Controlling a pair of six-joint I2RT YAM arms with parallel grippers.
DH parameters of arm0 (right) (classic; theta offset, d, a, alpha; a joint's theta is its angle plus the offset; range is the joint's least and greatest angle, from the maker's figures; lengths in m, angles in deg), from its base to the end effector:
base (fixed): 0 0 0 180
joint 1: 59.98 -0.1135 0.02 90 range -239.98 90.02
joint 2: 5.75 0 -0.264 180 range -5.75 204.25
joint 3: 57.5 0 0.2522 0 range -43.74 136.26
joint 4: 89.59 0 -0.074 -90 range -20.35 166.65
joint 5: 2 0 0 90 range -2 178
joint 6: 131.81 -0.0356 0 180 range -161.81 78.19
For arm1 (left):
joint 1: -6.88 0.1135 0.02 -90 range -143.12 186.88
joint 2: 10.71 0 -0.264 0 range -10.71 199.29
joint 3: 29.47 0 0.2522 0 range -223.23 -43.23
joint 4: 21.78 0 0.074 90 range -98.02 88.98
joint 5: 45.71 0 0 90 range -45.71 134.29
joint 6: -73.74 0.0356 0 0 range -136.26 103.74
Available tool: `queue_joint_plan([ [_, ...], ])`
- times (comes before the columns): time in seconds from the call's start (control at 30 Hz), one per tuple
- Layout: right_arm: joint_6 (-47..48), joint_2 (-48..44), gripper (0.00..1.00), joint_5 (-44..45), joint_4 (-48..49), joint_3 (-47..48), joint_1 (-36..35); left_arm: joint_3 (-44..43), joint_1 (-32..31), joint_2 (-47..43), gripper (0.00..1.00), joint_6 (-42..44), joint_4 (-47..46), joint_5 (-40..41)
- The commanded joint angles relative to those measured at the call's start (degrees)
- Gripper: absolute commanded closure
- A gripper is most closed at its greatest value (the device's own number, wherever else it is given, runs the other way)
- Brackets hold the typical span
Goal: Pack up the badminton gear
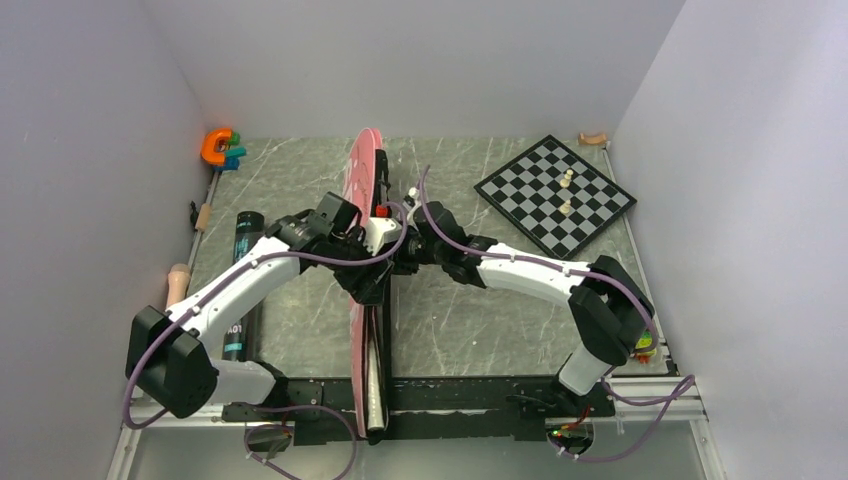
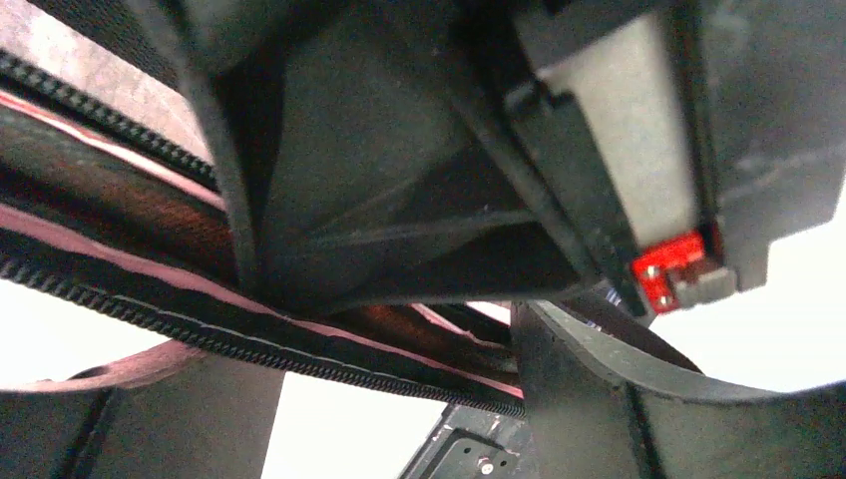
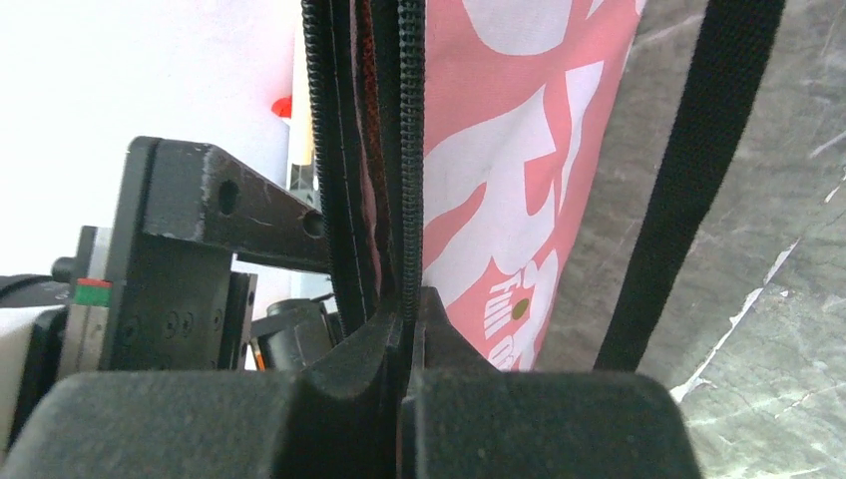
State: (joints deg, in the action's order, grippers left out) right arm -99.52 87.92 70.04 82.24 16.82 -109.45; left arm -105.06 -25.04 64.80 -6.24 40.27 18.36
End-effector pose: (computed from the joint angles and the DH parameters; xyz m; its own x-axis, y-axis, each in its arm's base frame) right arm 0.2324 0.2887 0.2436 -0.9218 0.1593 -0.3533 -0.2273 0.5161 0.8258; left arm 0.2090 -0.1486 0.2759 -0.6247 0.5735 -0.5299 0.7704 0.5635 -0.2983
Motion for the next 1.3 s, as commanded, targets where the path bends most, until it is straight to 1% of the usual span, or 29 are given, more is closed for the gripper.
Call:
queue_joint_plan([
  [0.0, -1.97, -3.91, 1.00, 3.06, 5.95, 8.70, -2.29, -0.04, -1.27, -1.94, 0.18, -0.48, -1.24, -1.71],
  [0.07, -1.53, -3.72, 1.00, 4.77, 4.11, 10.06, -3.31, 0.74, -1.50, -3.44, 0.18, -0.03, -1.68, -1.66],
  [0.13, -1.80, -3.65, 1.00, 5.90, 3.62, 10.21, -3.77, 2.62, -1.74, -4.53, 0.20, 0.46, -2.16, 0.53],
  [0.27, -2.27, -4.09, 1.00, 8.25, 2.55, 10.15, -4.54, 6.37, -3.16, -5.76, 0.26, 0.95, -3.18, 8.74],
  [0.33, -1.39, -3.87, 1.00, 10.17, -0.82, 11.74, -5.02, 6.96, -4.07, -5.96, 0.32, 1.75, -3.12, 14.03],
  [0.43, -1.05, -3.68, 1.00, 10.69, -3.45, 12.08, -5.05, 6.42, -4.38, -6.64, 0.46, 2.18, -3.20, 17.44],
  [0.47, -1.16, -3.92, 0.95, 10.96, -3.74, 11.42, -5.09, 6.07, -4.45, -6.83, 0.52, 2.13, -3.06, 17.87],
  [0.53, -1.26, -5.16, 0.79, 11.51, -4.07, 9.53, -4.88, 5.14, -4.37, -6.95, 0.70, 2.11, -2.59, 18.50],
  [0.57, -1.45, -5.95, 0.70, 11.68, -4.10, 8.38, -4.46, 4.82, -4.38, -6.94, 0.77, 2.17, -2.45, 18.76],
  [0.6, -1.74, -6.86, 0.61, 11.44, -3.98, 7.04, -3.75, 4.59, -4.32, -6.95, 0.83, 2.29, -2.42, 18.98],
  [0.63, -1.97, -7.95, 0.53, 10.97, -3.90, 5.89, -2.77, 4.38, -4.35, -7.00, 0.86, 2.33, -2.34, 18.99],
  [0.67, -2.18, -9.10, 0.49, 10.59, -3.99, 4.76, -1.54, 4.11, -4.36, -7.02, 0.88, 2.18, -2.37, 18.88],
  [0.7, -2.39, -10.50, 0.47, 10.31, -3.63, 3.32, -0.35, 3.93, -4.32, -7.11, 0.91, 2.16, -2.40, 18.53],
  [0.83, -2.55, -15.23, 0.42, 8.28, -3.78, 0.30, 6.61, 3.07, -4.26, -6.77, 0.98, 2.34, -1.81, 17.47],
  [0.93, -2.55, -17.22, 0.41, 5.51, -2.94, 0.28, 11.07, 2.13, -4.23, -6.68, 0.99, 3.27, -0.83, 15.09],
  [1.03, -0.58, -16.44, 0.40, 5.27, -6.83, 5.69, 12.22, 0.54, -4.21, -6.17, 1.00, 4.69, 1.08, 11.10],
  [1.1, 0.10, -14.87, 0.39, 4.26, -7.50, 8.71, 12.21, -0.51, -4.27, -6.26, 1.00, 5.72, 2.18, 8.55],
  [1.27, -0.65, -13.00, 0.38, 0.70, -5.20, 7.79, 12.86, -2.90, -4.26, -7.16, 1.00, 9.32, 6.59, 1.63],
])
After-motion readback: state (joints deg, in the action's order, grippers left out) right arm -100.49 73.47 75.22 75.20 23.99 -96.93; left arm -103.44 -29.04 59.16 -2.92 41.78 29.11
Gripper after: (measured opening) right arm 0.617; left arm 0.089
